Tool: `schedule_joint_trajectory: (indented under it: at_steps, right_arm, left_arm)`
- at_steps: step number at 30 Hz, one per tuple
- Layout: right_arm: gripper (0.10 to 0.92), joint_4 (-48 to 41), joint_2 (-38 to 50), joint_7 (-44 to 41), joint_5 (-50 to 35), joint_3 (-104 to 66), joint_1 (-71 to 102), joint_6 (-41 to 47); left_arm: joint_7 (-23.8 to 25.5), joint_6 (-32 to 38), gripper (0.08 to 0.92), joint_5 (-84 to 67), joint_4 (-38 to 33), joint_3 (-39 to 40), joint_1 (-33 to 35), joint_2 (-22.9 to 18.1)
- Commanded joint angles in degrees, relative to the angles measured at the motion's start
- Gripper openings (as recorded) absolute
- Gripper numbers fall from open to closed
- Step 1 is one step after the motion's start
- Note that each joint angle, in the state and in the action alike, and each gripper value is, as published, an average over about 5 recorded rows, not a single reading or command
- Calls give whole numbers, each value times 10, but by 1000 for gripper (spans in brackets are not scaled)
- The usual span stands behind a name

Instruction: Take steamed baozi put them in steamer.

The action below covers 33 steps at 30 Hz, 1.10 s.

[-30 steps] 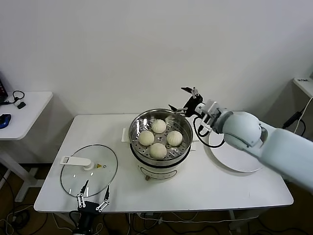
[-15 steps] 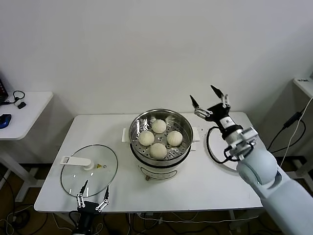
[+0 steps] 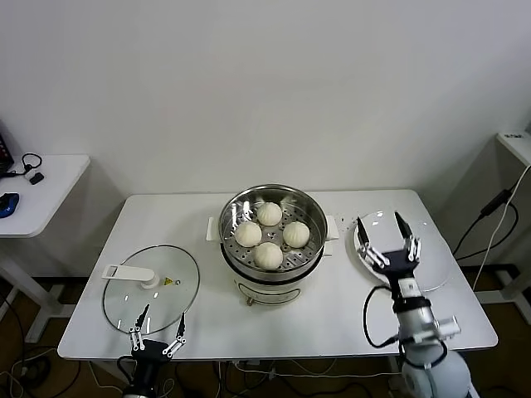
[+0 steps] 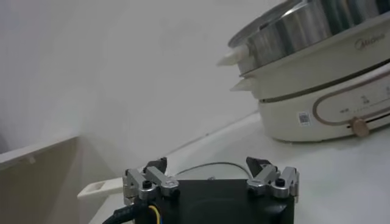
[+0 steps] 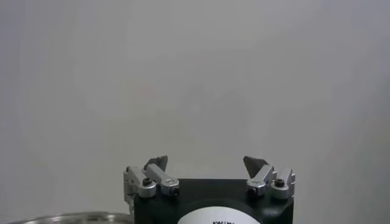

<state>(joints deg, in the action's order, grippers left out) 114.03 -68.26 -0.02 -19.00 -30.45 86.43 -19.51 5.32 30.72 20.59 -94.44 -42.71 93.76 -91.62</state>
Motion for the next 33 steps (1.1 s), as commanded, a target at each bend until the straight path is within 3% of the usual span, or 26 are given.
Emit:
schedule_joint_trajectory:
  at_steps: [1,33]
  right_arm:
    - [823,-55,-119,-50,78,-21,160,-176]
    - [823,-65,-135,-40,81,3,177,-197]
  left_arm:
    - [-1,0,823,-10,-1,1,1,-2]
    - [-1,2,823,-12,-14,1,6,-2]
